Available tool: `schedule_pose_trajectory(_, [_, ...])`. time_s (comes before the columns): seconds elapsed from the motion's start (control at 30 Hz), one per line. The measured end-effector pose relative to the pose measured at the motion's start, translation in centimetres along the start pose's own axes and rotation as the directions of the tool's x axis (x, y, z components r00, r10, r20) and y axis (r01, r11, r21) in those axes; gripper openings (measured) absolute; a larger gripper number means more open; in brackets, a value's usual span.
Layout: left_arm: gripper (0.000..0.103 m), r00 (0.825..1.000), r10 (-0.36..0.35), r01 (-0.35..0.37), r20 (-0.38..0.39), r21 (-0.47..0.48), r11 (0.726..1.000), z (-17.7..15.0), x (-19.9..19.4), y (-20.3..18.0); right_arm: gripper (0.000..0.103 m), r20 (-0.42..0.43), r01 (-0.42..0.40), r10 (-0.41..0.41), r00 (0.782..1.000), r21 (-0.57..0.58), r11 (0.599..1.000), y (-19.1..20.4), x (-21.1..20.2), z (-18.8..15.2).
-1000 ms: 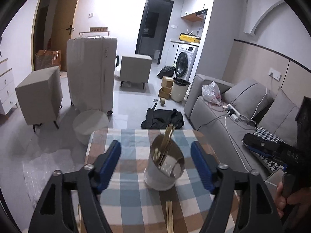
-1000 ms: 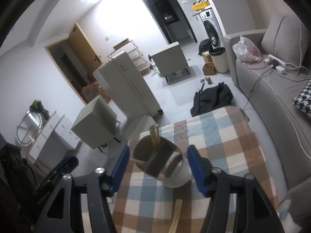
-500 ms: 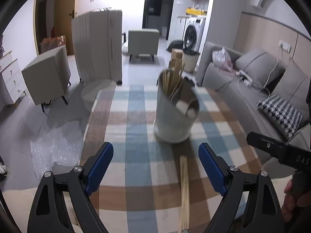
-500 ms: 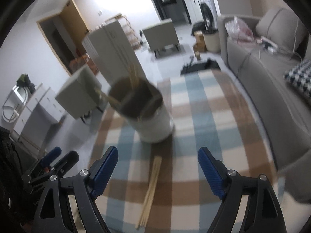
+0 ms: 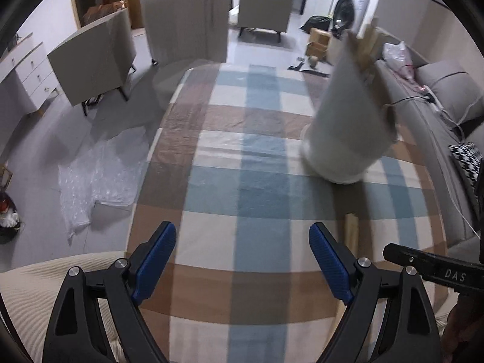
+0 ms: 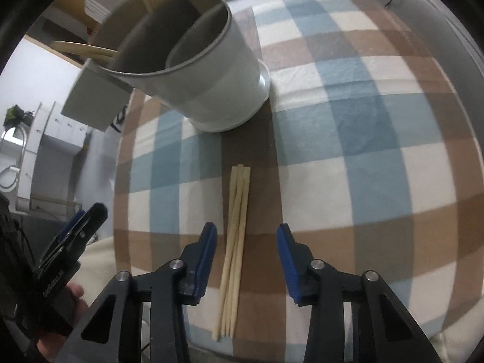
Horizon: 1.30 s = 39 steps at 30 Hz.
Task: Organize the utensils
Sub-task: 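Lower both open tools toward the last chopsticks on the cloth, then close the right tool on a chopstick while the left tool closes on another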
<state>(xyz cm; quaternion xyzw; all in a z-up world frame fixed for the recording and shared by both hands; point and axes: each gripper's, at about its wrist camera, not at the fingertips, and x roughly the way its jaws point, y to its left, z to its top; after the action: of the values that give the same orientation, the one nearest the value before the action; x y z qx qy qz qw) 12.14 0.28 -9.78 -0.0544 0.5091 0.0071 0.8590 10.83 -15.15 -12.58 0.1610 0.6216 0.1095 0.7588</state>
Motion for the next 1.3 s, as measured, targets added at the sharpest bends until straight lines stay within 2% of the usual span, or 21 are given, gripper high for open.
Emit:
schedule_pose_trajectory(0.13, [0.086,0.999,-0.010,0.008,-0.039,-0.048,0.999,0.3,0.7,1.1,0.030,-0.062,0.022,-0.021,0.998,0.005,1.000,0.7,2.7,1.5])
schedule_pose_trajectory(0.33, [0.086,0.997,-0.050,0.043,-0.051,-0.137,0.990,0.8,0.5,2.6,0.028,-0.113,0.064,-0.063,0.992,0.005,0.998,1.6,5.1,2.8])
schedule_pose_trajectory(0.4, [0.086,0.997,-0.055,0.046,-0.054,-0.147,0.988,0.9,0.5,2.7,0.026,-0.105,0.094,-0.096,0.990,-0.024,0.995,2.2,5.1,2.8])
schedule_pose_trajectory(0.5, [0.086,0.997,-0.053,0.043,-0.064,-0.153,0.987,1.0,0.9,2.8,0.009,-0.088,0.150,-0.155,0.984,-0.056,0.987,2.7,5.2,2.6])
schedule_pose_trajectory(0.63, [0.086,0.997,-0.049,0.038,-0.067,-0.157,0.987,1.1,0.9,3.0,0.004,-0.069,0.156,-0.159,0.985,-0.045,0.987,2.3,4.8,1.9])
schedule_pose_trajectory(0.77, [0.086,0.996,-0.045,0.034,-0.074,-0.146,0.989,0.9,1.0,2.8,0.004,-0.034,0.133,-0.133,0.991,-0.003,0.991,1.4,3.7,1.4])
schedule_pose_trajectory(1.0, [0.086,0.991,-0.057,0.050,-0.120,-0.065,0.997,0.2,1.8,0.6,0.004,0.048,0.026,-0.029,0.998,0.071,0.997,-2.4,0.1,0.3])
schedule_pose_trajectory(1.17, [0.086,0.971,-0.115,0.115,-0.208,-0.011,0.993,-0.8,2.8,-1.7,0.004,0.138,-0.071,0.053,0.989,0.124,0.990,-5.8,-3.0,-0.2])
schedule_pose_trajectory(1.3, [0.086,0.968,-0.122,0.138,-0.220,0.059,0.989,-0.9,3.0,-4.2,0.004,0.187,-0.133,0.101,0.977,0.170,0.976,-8.7,-5.1,-0.5])
